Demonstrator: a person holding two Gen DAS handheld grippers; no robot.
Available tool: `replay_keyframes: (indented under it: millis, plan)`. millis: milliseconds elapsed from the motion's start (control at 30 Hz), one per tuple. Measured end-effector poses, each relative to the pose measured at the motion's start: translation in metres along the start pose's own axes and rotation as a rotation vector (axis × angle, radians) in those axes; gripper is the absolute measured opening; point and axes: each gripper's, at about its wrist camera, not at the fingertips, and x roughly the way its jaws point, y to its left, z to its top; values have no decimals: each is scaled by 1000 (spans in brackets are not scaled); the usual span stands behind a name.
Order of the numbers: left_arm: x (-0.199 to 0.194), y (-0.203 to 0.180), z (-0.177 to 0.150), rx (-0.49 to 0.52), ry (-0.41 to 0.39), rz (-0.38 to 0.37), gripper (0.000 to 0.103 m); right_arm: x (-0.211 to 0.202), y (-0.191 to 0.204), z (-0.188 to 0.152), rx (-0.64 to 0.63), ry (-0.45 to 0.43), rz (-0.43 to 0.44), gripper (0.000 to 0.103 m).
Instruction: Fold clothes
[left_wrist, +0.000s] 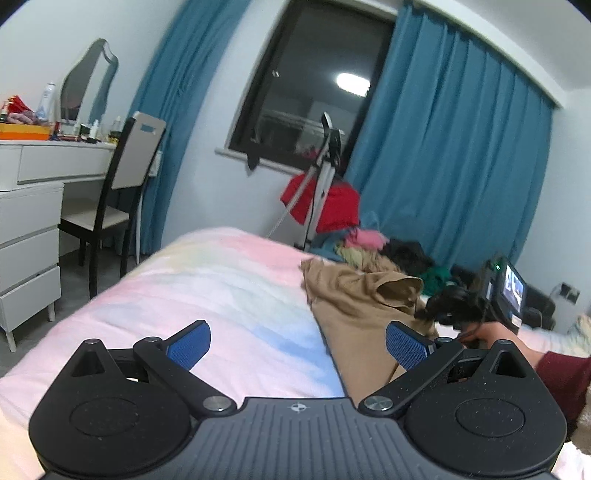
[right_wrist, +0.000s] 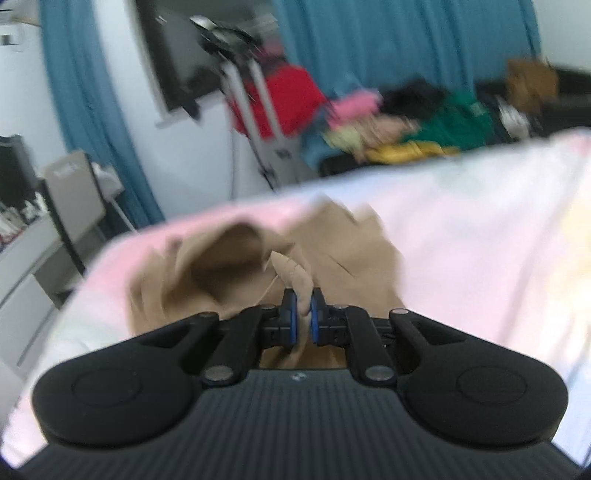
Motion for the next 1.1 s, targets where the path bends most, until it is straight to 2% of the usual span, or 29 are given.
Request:
replay_keyframes:
  millis: [33,67,133,167,200,300,367,433,567,633,667,700,733,800,933,1100]
  plan:
    - [4,-1,-2,5,13,-4,102,4,-11,-6,16,31,5,14]
    - [8,-3,-3,11,21,-9,102,4,-18,-9,24,48,25,19]
    - [14,-6,-6,23,35,-18,102,3,-31,-16,38,80,67,39]
    - [17,-7,-7,29,41,-22,102,-3,-32,-15,33,55,93,58]
    - [21,-8,-8,30,47,-26,102,-9,-32,-14,28,30,119,70]
    - [30,-10,-12,32,64,-38,102,-24,-20,-7,-31,-62,174,75]
    - [33,-12,-16,35,77,-37,102,-23,-9,3,-66,-71,202,75]
    - [36,-15,-19,42,89,-34,102,-13,5,11,-117,-52,232,73]
    - [38,-19,-23,64,100,-37,102,17,31,12,-200,13,205,68]
    - [40,-20,-24,69,107,-36,102,32,39,11,-221,35,204,56]
    - [40,-20,-25,66,111,-38,102,37,42,11,-236,42,201,41]
    - [41,-21,-25,64,115,-41,102,42,45,10,-249,46,197,16]
    - [41,-21,-25,63,116,-42,102,41,44,12,-242,21,188,8]
    - [41,-21,-26,61,118,-47,102,39,40,15,-224,-29,169,6]
    - [40,-25,-25,66,126,-46,102,36,16,29,-79,-129,96,4]
    - [39,-27,-29,86,135,-35,102,60,-10,42,0,-128,10,4]
